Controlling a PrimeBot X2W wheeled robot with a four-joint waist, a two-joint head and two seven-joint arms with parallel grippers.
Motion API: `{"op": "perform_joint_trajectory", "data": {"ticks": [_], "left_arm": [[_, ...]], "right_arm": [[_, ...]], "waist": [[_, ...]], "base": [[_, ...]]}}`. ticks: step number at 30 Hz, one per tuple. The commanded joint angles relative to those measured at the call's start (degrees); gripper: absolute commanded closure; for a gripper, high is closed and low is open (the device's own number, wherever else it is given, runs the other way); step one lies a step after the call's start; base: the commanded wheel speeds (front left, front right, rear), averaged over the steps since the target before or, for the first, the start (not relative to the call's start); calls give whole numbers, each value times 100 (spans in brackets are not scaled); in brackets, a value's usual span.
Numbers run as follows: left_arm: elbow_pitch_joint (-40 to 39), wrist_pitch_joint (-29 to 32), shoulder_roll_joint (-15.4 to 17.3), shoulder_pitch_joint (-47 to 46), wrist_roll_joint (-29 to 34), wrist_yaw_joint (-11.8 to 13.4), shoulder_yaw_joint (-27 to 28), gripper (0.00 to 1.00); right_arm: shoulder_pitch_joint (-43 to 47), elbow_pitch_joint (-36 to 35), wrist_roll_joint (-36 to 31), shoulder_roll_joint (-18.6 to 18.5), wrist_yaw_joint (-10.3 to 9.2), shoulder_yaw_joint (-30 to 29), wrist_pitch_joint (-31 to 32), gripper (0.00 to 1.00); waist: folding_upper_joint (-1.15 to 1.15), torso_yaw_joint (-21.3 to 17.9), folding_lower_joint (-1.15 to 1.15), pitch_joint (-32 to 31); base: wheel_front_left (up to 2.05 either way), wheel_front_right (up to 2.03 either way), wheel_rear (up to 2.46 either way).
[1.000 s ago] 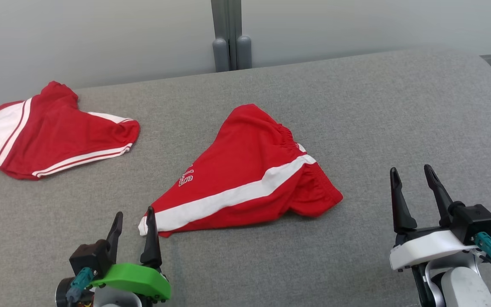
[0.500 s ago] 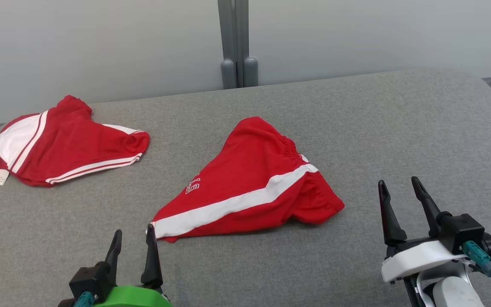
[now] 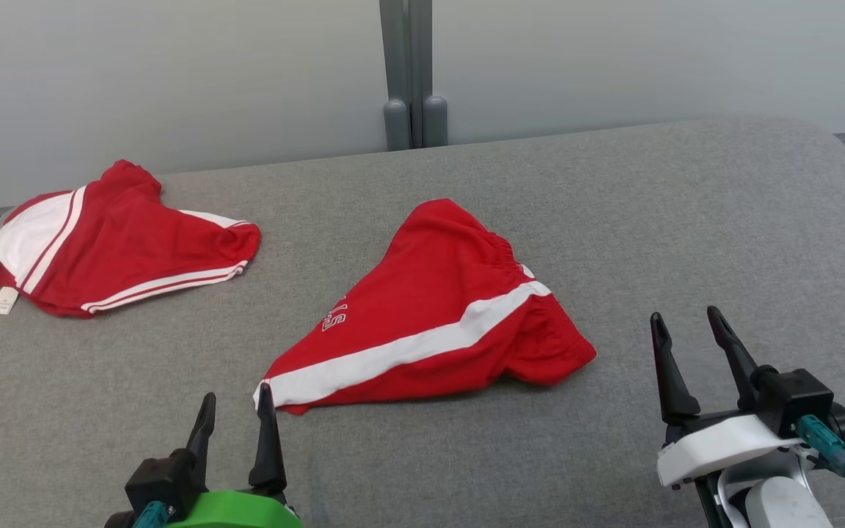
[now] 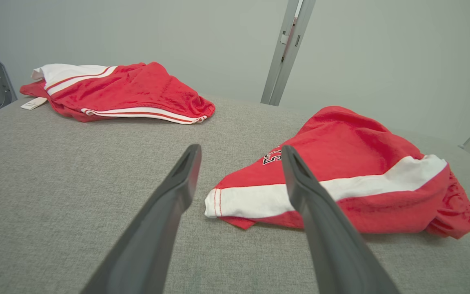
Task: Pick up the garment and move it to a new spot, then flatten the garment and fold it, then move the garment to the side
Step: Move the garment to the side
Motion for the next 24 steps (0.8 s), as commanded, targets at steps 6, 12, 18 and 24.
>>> {"op": "perform_joint_trajectory", "data": {"ticks": [6,12,18,24], "left_arm": [[-53,-4,3,-10,0,47,-55,0],[-99,-3,4,-200,12,53,-149,0],[-113,-3,5,-398,17,51,-236,0],[-82,-3,5,-555,-18,40,-254,0]], "right_arm": [[-370,304,-24,-14,-6,-12,-20,0],[-1375,1069,4,-118,-7,450,825,0],[-2423,1665,683,-587,-7,1254,2203,0],[-2938,1925,1425,-1092,-7,2155,2983,0]], "waist": [[0,36,0,116],[0,135,0,418],[0,346,0,787],[0,581,0,1053]], "base": [[0,0,0],[0,0,0],[0,0,0],[0,0,0]]}}
